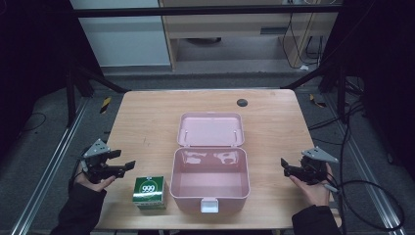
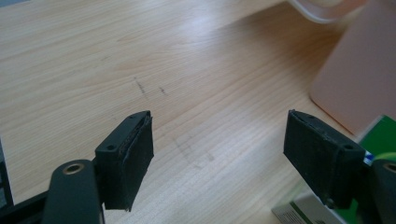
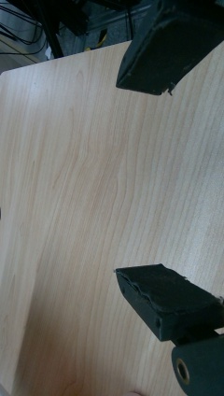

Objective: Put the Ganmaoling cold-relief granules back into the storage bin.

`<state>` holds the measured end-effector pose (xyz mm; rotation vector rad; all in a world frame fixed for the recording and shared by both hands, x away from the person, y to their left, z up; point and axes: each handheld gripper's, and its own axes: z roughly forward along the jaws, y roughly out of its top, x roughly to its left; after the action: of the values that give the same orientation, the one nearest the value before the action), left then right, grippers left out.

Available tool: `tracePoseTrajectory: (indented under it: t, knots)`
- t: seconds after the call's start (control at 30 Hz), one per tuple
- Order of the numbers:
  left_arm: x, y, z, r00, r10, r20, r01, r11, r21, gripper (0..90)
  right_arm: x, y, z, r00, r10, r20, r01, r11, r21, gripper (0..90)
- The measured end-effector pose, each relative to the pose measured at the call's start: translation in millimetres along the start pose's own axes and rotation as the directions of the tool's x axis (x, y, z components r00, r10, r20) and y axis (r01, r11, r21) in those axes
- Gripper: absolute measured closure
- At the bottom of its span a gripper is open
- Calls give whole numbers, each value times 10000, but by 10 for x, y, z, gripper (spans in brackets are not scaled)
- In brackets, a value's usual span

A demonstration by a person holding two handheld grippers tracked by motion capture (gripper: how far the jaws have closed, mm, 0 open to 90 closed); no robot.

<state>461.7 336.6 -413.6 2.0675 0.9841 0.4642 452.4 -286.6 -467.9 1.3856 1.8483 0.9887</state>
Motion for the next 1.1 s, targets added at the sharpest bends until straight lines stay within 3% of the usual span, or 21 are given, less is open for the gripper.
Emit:
tracePoseTrajectory:
  t: [0.07, 0.1, 0.13, 0.23, 0.33, 0.4, 0.47, 0.5, 0.53, 0.57, 0.6, 0.63, 0.7, 0.73, 0.77, 0.83, 0.93, 0.97, 1.0, 1.07, 1.1]
  knots:
    - [-29, 44, -41, 9990, 436, 23, -436, 9989, 188, 232, 6, 4, -9, 10000, -60, 8, 60, 10000, -47, 88]
    - [-29, 44, -41, 9990, 436, 23, -436, 9989, 188, 228, 6, 4, -9, 10000, -60, 8, 60, 10000, -47, 88]
    - [-56, 95, -88, 9962, 855, 172, -861, 9957, 347, 224, 6, 8, -19, 10000, -73, -4, 73, 9999, -87, 87]
    - [-73, 134, -122, 9933, 1091, 393, -1107, 9930, 408, 217, 6, 14, -32, 10000, -36, -44, 35, 9999, -121, 82]
    - [-111, 218, -174, 9830, 1602, 897, -1665, 9838, 670, 207, 11, 8, -34, 9999, -88, -59, 88, 9999, -86, 73]
    - [-126, 238, -182, 9792, 1761, 1002, -1842, 9798, 776, 203, 15, 6, -35, 9999, -134, -61, 133, 9999, -37, 71]
    - [-161, 275, -187, 9694, 2105, 1260, -2235, 9695, 1003, 198, 22, 0, -33, 9996, -280, -12, 280, 9996, 32, 70]
    - [-197, 310, -186, 9585, 2411, 1521, -2601, 9581, 1203, 194, 25, -6, -35, 9993, -362, -25, 362, 9993, 97, 70]
    - [-197, 310, -186, 9585, 2411, 1521, -2601, 9581, 1203, 190, 25, -6, -35, 9993, -362, -25, 362, 9993, 97, 70]
    - [-217, 325, -182, 9522, 2544, 1694, -2771, 9524, 1271, 187, 19, -16, -36, 9990, -454, -18, 454, 9989, 144, 68]
    - [-256, 357, -174, 9390, 2827, 1959, -3122, 9396, 1407, 186, 19, -20, -40, 9990, -453, -33, 453, 9988, 167, 68]
    - [-256, 357, -174, 9390, 2827, 1959, -3122, 9396, 1407, 182, 18, -25, -42, 9989, -469, -31, 469, 9987, 212, 67]
    - [-302, 400, -163, 9195, 3123, 2387, -3530, 9233, 1517, 177, 12, -35, -44, 9987, -512, -25, 512, 9983, 266, 66]
    - [-302, 400, -163, 9195, 3123, 2387, -3530, 9233, 1517, 176, 10, -39, -45, 9986, -524, -38, 525, 9982, 272, 66]
    - [-331, 424, -153, 9056, 3353, 2597, -3847, 9073, 1698, 173, 9, -43, -43, 9985, -543, -37, 544, 9981, 286, 65]
    - [-360, 440, -138, 8925, 3512, 2829, -4101, 8930, 1852, 170, 9, -49, -42, 9983, -587, -58, 588, 9977, 340, 64]
    - [-404, 459, -116, 8766, 3687, 3092, -4405, 8734, 2075, 171, 17, -53, -34, 9980, -618, -103, 622, 9973, 395, 60]
    - [-404, 459, -116, 8766, 3687, 3092, -4405, 8734, 2075, 172, 17, -53, -34, 9980, -618, -103, 622, 9973, 395, 60]
    - [-431, 466, -106, 8674, 3800, 3212, -4570, 8639, 2119, 172, 21, -54, -32, 9978, -647, -120, 652, 9971, 401, 59]
    - [-447, 474, -99, 8611, 3818, 3357, -4655, 8575, 2190, 174, 26, -56, -28, 9973, -715, -174, 721, 9965, 425, 57]
    - [-459, 480, -92, 8550, 3846, 3479, -4740, 8518, 2231, 173, 29, -56, -29, 9973, -702, -206, 711, 9964, 451, 57]
